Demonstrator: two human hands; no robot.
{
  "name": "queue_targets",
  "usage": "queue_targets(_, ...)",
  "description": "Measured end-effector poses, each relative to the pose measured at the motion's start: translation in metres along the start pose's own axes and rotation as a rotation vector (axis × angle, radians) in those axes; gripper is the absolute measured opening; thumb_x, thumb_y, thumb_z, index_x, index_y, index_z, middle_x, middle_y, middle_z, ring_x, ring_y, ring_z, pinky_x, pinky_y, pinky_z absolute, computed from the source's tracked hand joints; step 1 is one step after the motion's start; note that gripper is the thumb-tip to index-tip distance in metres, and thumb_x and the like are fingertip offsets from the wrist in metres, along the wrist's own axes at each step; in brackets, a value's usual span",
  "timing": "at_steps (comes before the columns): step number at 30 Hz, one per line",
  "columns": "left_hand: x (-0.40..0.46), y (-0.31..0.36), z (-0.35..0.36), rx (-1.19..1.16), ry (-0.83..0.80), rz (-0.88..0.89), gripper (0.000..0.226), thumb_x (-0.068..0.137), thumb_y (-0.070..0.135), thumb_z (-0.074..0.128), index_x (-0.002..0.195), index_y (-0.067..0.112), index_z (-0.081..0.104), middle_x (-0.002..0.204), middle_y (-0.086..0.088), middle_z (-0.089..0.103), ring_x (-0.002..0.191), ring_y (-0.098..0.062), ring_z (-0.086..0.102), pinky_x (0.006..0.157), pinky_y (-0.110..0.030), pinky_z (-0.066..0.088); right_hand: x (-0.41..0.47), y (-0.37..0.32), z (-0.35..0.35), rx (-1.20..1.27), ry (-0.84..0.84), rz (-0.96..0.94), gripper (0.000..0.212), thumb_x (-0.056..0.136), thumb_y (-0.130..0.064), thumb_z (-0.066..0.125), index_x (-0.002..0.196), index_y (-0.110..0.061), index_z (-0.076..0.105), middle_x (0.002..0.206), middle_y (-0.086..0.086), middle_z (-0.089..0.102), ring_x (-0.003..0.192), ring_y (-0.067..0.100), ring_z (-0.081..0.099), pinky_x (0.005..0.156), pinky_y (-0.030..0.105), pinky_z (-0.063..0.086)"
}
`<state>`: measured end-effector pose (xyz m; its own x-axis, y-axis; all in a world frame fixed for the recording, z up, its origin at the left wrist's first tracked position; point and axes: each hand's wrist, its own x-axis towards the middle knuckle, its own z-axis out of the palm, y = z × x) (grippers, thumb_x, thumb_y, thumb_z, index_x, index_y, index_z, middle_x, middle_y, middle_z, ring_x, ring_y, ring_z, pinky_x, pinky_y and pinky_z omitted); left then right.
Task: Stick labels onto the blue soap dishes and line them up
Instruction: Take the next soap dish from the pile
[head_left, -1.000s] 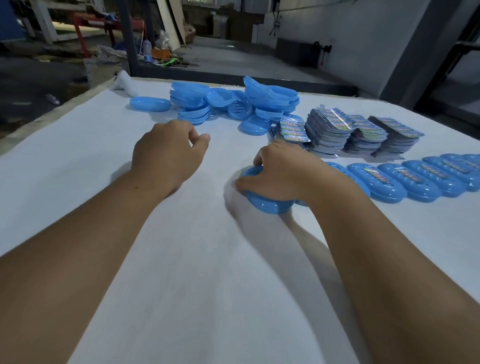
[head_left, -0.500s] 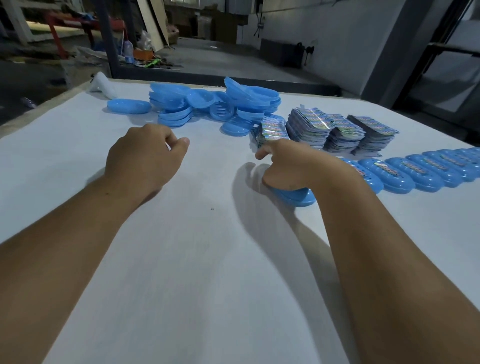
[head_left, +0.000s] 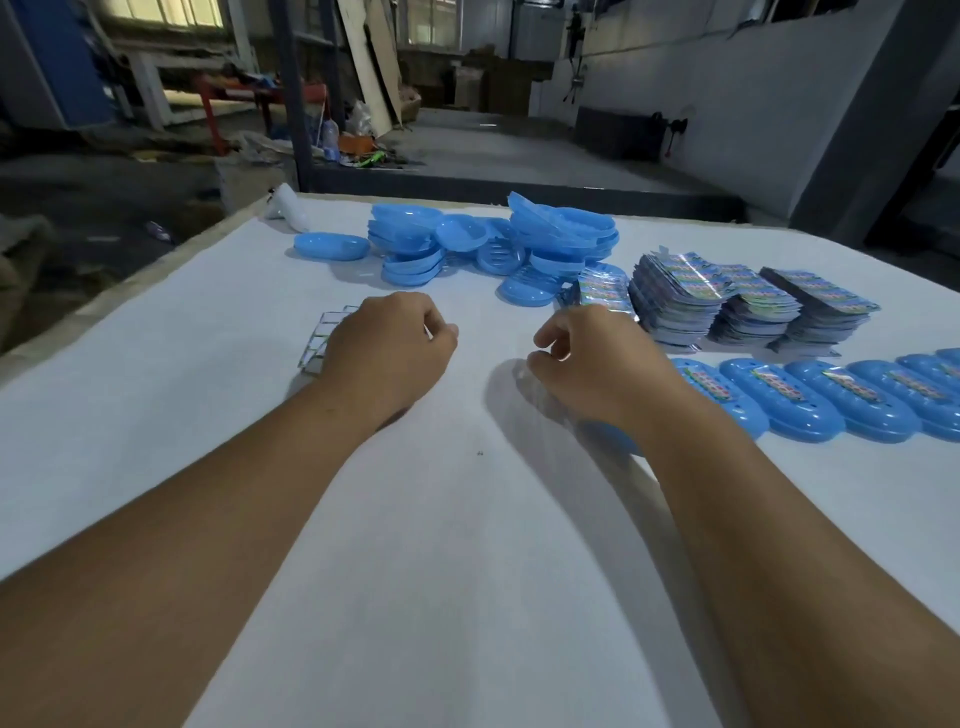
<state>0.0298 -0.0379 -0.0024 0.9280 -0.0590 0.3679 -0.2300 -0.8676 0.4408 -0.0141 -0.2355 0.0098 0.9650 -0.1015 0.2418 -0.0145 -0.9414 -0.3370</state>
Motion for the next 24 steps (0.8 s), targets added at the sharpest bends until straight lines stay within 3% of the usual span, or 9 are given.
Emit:
queue_targets(3,0.017,0.019,0.012,-0.012,-0.01,0.055,0.018,0.092,0.045,0.06,0.1,0.031,0.066,0.104,0.005,0.067,0.095,-0.019,0.061,0.079,-0.035,0.051,0.001,-0.002,0.001,0.056,0.052,0.0,0.024,0.089,-0.04,0.061,0.109,-0.03,0.071,0.104,-0.01,0.071,0.102,0.02,0.063,0.091,0.04,0.054)
queue_targets(6,0.042,0.041,0.029,0.061,-0.116,0.115,0.044,0.092,0.043,0.061,0.134,0.03,0.056,0.135,-0.004,0.055,0.123,-0.025,0.052,0.098,-0.041,0.045,0.001,-0.004,-0.001,0.095,0.121,-0.017,0.018,0.091,-0.037,0.061,0.101,-0.027,0.073,0.097,-0.008,0.072,0.097,0.022,0.064,0.086,0.04,0.054)
queue_targets(9,0.065,0.06,0.045,0.127,-0.241,0.117,0.061,0.091,0.044,0.06,0.149,0.033,0.041,0.149,-0.011,0.041,0.136,-0.032,0.039,0.108,-0.046,0.038,-0.001,-0.004,-0.005,0.114,0.175,0.009,0.018,0.091,-0.034,0.058,0.095,-0.026,0.073,0.093,-0.004,0.073,0.094,0.024,0.065,0.084,0.04,0.055)
queue_targets(15,0.087,0.073,0.067,0.156,-0.243,0.065,0.066,0.084,0.062,0.058,0.141,0.031,0.046,0.143,-0.01,0.049,0.133,-0.033,0.041,0.103,-0.046,0.04,0.002,0.001,-0.011,0.17,0.244,0.107,0.022,0.089,-0.035,0.056,0.089,-0.022,0.073,0.087,0.001,0.073,0.09,0.029,0.066,0.082,0.042,0.055)
queue_targets(24,0.087,0.076,0.07,0.153,-0.065,0.016,0.055,0.088,0.056,0.058,0.126,0.018,0.05,0.122,-0.008,0.063,0.115,-0.031,0.055,0.096,-0.046,0.048,0.0,-0.001,-0.013,0.224,0.284,0.132,0.022,0.09,-0.034,0.056,0.087,-0.02,0.073,0.084,0.001,0.072,0.087,0.028,0.065,0.081,0.041,0.055)
